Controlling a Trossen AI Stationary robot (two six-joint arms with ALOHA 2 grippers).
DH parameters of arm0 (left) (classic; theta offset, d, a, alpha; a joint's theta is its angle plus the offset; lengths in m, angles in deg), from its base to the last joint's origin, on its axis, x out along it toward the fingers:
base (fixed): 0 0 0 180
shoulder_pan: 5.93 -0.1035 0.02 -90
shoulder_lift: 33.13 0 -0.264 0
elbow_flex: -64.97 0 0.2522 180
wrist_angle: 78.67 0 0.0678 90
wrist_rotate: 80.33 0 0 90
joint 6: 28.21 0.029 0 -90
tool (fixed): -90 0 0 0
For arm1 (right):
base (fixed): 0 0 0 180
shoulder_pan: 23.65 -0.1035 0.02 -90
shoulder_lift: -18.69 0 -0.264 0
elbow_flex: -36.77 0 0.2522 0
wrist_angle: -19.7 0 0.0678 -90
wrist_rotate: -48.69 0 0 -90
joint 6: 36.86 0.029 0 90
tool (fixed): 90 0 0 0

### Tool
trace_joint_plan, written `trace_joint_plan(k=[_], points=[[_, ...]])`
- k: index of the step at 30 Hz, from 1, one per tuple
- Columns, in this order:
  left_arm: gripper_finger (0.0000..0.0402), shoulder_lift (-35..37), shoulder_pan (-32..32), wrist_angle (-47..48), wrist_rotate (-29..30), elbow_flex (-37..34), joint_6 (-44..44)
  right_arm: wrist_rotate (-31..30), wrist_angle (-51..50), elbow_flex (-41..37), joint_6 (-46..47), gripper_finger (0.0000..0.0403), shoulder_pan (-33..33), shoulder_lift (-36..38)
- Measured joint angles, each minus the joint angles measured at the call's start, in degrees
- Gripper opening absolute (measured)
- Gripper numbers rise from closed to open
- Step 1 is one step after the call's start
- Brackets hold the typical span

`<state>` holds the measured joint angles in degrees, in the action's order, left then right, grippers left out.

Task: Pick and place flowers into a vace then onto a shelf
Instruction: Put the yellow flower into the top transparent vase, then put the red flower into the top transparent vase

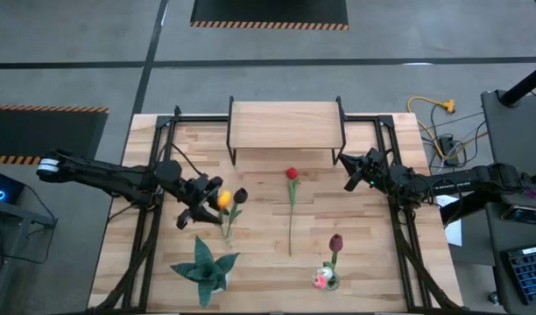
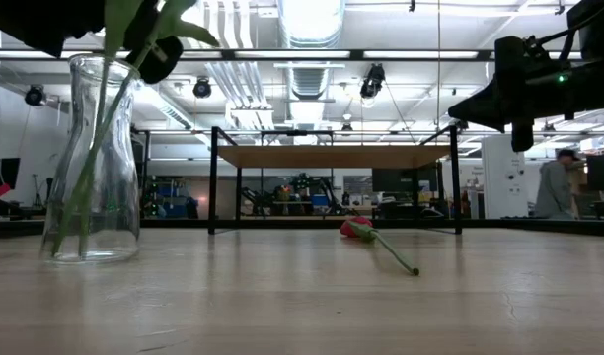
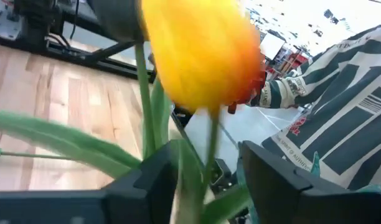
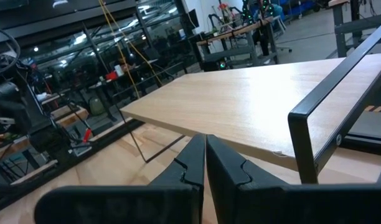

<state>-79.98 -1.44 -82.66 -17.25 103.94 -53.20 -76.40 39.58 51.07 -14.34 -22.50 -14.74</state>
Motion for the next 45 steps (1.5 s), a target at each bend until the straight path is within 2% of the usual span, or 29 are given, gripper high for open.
trace_joint_plan(k=[4,12,17,27,33,37,45], points=[[0.0182,0.7,0.0,0.1,-1.3,0.7,-4.5,0.0,0.0,0.0,0.0,0.0008,0.0,0.0],[0.0186,4.1,0.0,0.0,-1.9,3.6,-4.5,0.0,-0.3,0.0,0.0,0.0008,0.0,0.0],[0.0186,6.2,0.0,-0.1,-1.9,3.6,-0.7,0.0,-0.3,0.0,0.0,0.0008,0.0,0.0],[0.0188,0.7,0.0,6.1,-1.4,3.6,-2.3,0.0,-0.3,0.0,-0.2,0.0008,0.0,0.0],[0.023,-3.9,-0.1,6.3,-1.1,3.6,-6.0,0.0,-0.3,0.0,-0.1,0.0008,0.0,0.0],[0.0261,-4.4,-0.1,6.2,-1.4,3.6,-6.0,0.0,-0.3,0.0,0.0,0.0008,0.0,0.0],[0.0272,-0.4,-0.1,6.4,-1.9,3.6,-6.2,0.0,-0.3,0.0,0.0,0.0008,0.0,0.0]])
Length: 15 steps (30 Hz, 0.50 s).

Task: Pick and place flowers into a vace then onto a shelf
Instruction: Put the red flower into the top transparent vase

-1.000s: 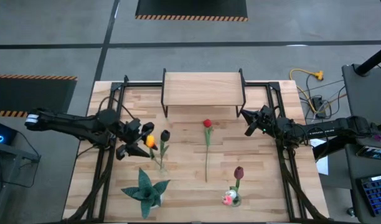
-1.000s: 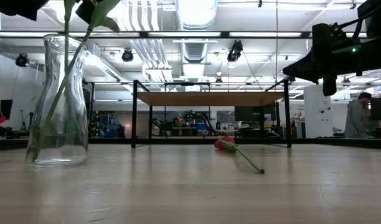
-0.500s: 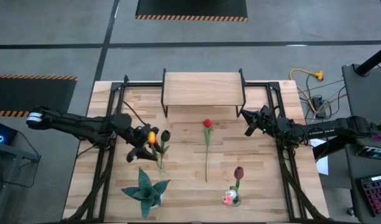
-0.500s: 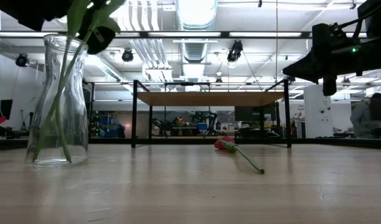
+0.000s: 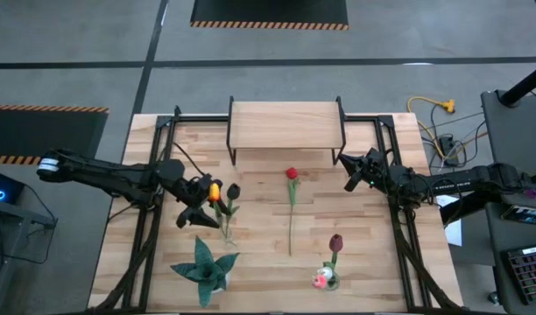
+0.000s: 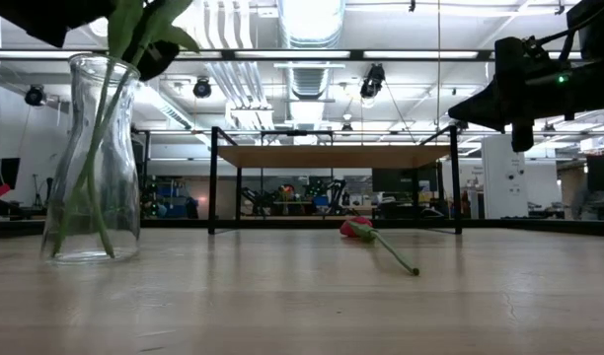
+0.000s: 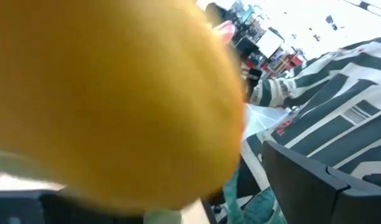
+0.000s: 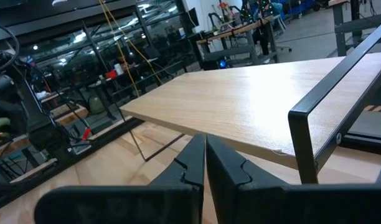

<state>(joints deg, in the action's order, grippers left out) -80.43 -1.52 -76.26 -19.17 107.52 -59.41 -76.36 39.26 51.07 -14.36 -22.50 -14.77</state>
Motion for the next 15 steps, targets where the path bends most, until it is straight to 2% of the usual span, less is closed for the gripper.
trace_joint_plan(k=[5,15], points=[[0.0272,2.7,0.0,1.0,0.0,0.0,2.0,0.0,0.0,0.0,0.0,0.0008,0.0,0.0],[0.0272,4.6,-1.7,14.7,0.9,0.0,3.7,0.0,0.0,0.0,-0.2,0.0008,0.0,0.0]])
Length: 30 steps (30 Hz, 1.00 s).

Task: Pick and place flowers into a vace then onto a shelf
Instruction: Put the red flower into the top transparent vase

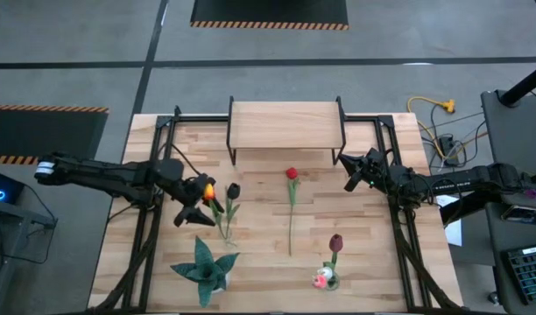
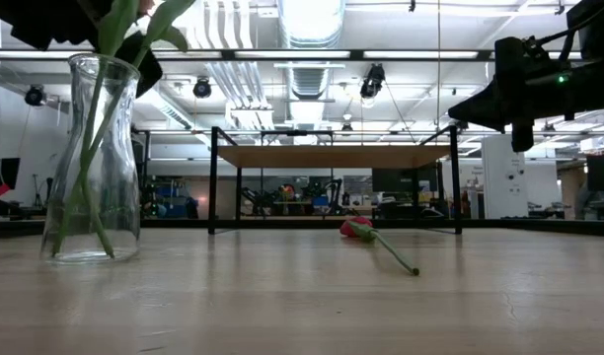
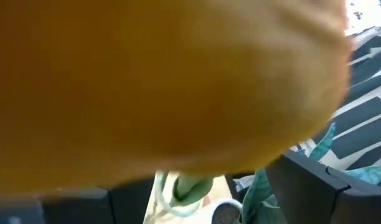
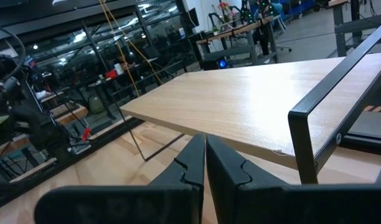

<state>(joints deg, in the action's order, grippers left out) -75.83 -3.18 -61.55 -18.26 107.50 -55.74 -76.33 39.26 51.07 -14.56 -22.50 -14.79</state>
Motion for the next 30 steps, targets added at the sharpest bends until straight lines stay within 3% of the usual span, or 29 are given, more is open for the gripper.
trace_joint_plan(k=[8,13,23,30], points=[[0.0272,1.2,-0.3,5.8,0.0,0.6,-0.2,0.0,0.0,0.0,0.0,0.0008,0.0,0.0],[0.0272,3.2,-0.3,16.3,0.0,3.8,-0.2,0.0,0.0,0.0,0.2,0.0008,0.0,0.0],[0.0272,3.9,-0.3,31.2,0.3,14.6,1.4,0.0,0.0,0.0,0.0,0.0008,0.0,0.0],[0.0272,2.8,-0.3,35.1,5.3,25.7,1.5,0.3,0.0,0.0,0.0,0.0008,0.0,0.0]])
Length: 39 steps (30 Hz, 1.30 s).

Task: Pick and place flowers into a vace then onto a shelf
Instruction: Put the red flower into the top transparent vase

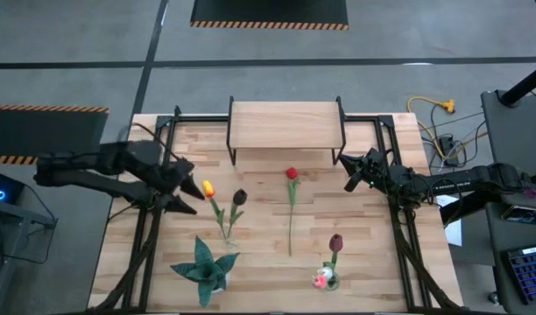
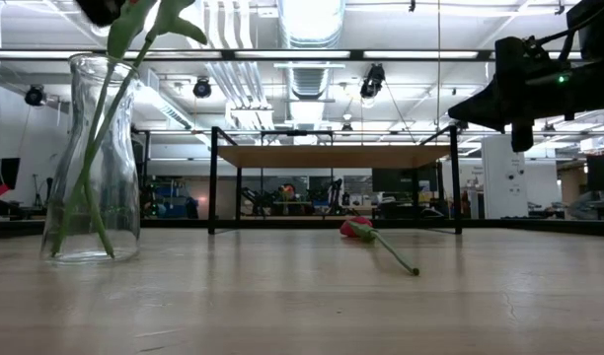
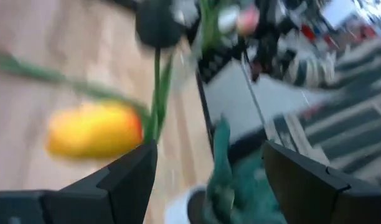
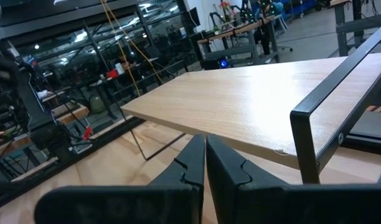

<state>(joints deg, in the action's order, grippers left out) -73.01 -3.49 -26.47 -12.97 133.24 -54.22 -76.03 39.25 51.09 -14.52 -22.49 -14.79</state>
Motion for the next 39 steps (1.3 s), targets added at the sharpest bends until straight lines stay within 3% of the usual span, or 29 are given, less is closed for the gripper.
trace_joint_plan(k=[7,13,19,26,34,39], points=[[0.0272,-4.1,0.0,-2.9,17.6,11.9,0.0,0.0,0.0,0.0,0.1,0.0008,0.0,0.0],[0.0272,-11.7,0.0,-9.2,22.5,17.0,3.2,0.0,0.0,0.0,0.1,0.0008,0.0,0.0],[0.0272,-22.6,-0.5,-9.5,34.7,23.5,0.6,0.1,0.0,0.0,0.2,0.0008,0.0,0.0],[0.0272,-37.6,-2.6,-6.1,35.1,37.6,0.0,0.2,0.0,0.0,0.2,0.0008,0.0,0.0],[0.0272,-56.0,-6.8,9.5,35.2,58.2,-11.2,0.3,0.0,0.0,1.0,0.0008,0.0,0.0],[0.0272,-66.9,-7.0,14.1,34.9,67.5,-15.6,0.4,-0.1,0.0,0.2,0.0008,0.0,0.0]])
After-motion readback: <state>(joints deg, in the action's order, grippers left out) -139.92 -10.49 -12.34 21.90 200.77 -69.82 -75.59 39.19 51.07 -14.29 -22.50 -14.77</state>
